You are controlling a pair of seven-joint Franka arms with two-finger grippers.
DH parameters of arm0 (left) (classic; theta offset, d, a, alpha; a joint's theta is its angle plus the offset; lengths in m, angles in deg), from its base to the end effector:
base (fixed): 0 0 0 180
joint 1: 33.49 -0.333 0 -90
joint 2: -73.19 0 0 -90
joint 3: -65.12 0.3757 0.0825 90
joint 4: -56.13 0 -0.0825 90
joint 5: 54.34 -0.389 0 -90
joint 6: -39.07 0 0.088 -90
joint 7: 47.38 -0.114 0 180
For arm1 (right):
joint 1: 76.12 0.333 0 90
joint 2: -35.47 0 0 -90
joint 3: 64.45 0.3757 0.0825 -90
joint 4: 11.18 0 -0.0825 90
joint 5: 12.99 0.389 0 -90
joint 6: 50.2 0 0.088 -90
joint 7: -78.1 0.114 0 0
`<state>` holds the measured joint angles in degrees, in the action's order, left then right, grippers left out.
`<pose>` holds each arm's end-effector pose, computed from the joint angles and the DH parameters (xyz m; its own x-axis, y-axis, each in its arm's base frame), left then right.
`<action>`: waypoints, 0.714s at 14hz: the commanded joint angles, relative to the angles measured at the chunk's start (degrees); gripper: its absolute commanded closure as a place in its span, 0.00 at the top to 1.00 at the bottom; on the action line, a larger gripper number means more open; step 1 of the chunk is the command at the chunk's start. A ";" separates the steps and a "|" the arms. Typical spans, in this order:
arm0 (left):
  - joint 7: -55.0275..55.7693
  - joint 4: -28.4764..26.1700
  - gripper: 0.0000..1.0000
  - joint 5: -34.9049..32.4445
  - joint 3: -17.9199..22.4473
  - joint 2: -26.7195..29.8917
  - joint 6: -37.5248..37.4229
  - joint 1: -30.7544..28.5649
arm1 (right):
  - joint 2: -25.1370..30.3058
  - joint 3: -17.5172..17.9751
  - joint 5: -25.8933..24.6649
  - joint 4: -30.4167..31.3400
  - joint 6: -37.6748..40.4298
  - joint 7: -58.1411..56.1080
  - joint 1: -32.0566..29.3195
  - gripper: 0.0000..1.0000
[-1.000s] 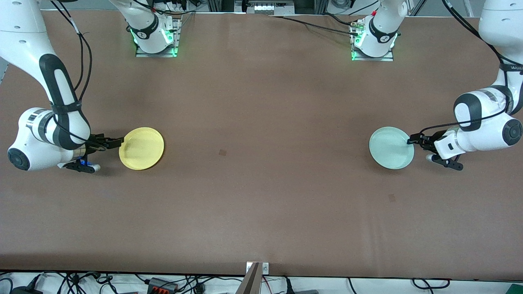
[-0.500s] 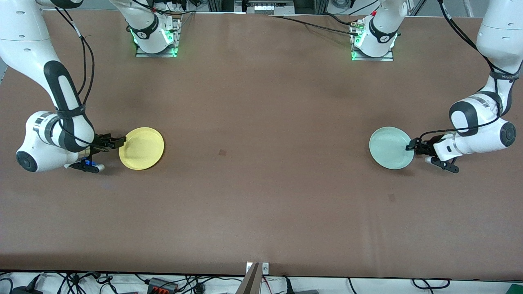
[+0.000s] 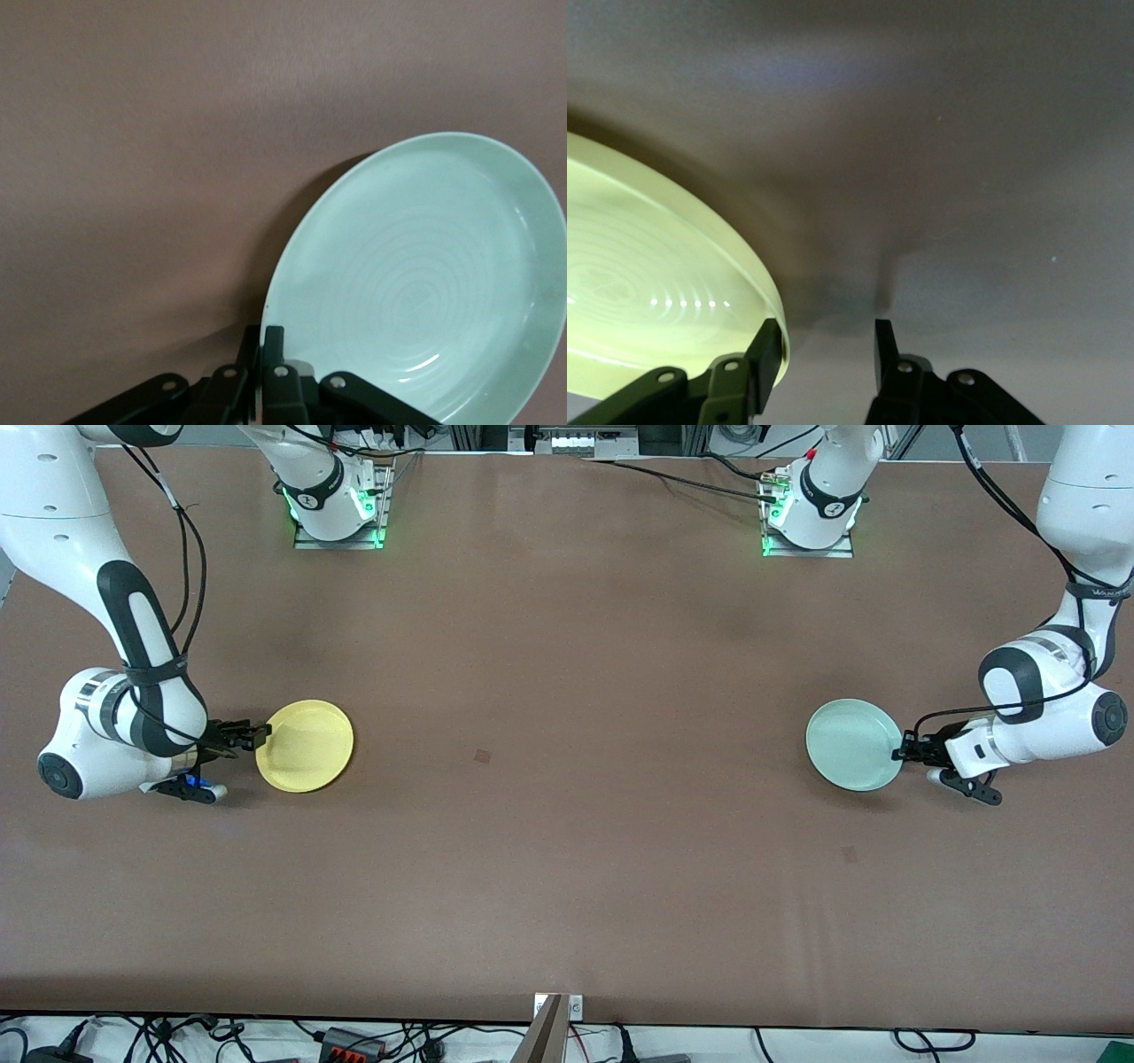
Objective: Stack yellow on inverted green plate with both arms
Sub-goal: 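Grip the yellow plate with the right gripper while the left gripper grips green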
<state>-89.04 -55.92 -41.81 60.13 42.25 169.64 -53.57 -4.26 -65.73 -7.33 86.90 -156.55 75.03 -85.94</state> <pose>0.6056 0.1596 0.2235 0.9529 -0.2983 -0.0551 -0.2717 -0.9200 0.2824 0.6317 -0.1141 0.1935 0.8430 -0.1424 -0.5187 -0.2136 -0.9736 -0.0799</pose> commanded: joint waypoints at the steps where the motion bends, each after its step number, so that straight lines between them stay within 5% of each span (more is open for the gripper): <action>1: 3.14 4.62 0.04 0.75 -0.28 3.16 -8.54 1.78 | -1.05 0.57 0.84 -0.96 -0.26 -0.10 -0.73 0.44; 7: 21.16 20.70 0.04 -8.82 -0.46 3.60 -26.93 11.09 | -0.96 0.83 0.75 -1.49 0.52 -0.45 -0.55 0.00; 10: 27.05 23.97 0.05 -13.66 -0.46 3.60 -27.91 16.54 | -0.70 1.01 0.75 -2.55 1.14 -1.06 -0.55 0.00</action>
<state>-65.52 -34.72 -52.34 59.28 46.51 143.46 -39.69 -4.35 -65.21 -6.71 85.43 -155.67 74.82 -85.92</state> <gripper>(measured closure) 0.947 0.974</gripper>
